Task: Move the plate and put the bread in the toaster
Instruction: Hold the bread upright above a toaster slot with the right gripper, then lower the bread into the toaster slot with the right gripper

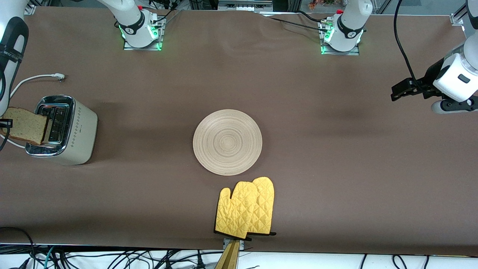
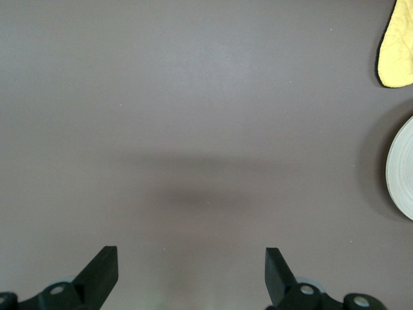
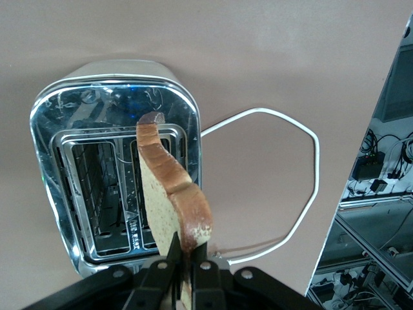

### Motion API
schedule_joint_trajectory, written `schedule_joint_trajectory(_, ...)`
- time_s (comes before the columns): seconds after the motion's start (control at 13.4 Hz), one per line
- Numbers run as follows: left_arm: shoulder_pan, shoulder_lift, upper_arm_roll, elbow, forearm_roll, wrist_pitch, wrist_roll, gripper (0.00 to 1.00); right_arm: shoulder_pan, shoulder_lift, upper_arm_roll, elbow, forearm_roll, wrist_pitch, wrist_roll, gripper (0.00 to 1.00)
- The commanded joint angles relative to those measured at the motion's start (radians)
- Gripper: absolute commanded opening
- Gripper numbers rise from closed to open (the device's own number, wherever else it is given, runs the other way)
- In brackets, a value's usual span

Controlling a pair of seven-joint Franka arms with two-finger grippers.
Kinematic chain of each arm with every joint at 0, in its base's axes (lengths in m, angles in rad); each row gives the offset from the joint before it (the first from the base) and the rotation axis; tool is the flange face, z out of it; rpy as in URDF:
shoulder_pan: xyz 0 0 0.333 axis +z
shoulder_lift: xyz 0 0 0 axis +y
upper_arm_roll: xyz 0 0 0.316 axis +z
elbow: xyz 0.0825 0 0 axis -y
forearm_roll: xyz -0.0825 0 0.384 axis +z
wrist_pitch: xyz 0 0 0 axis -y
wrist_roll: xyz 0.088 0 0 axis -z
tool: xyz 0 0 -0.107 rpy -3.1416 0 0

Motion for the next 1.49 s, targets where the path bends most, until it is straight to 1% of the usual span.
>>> schedule_joint_trajectory(0.0, 0.01, 0.007, -0.004, 0.021, -0.023, -0.014, -0.006, 1.0, 0.012, -0.004, 0.001, -0.04, 0.0, -0.004, -0.01, 0.0)
schedule_joint_trajectory(0.22, 0.012, 0.007, -0.004, 0.021, -0.023, -0.014, -0.005, 1.0, 0.01, -0.004, 0.019, -0.049, 0.002, -0.013, -0.003, 0.0)
schedule_joint_trajectory(0.6, 0.012, 0.009, -0.004, 0.021, -0.023, -0.014, -0.006, 1.0, 0.007, -0.022, 0.019, -0.046, 0.007, -0.132, -0.01, 0.0)
schedule_joint_trajectory(1.41, 0.012, 0.009, -0.004, 0.019, -0.024, -0.014, -0.006, 1.0, 0.0, -0.03, 0.016, -0.046, 0.008, -0.198, -0.013, 0.0)
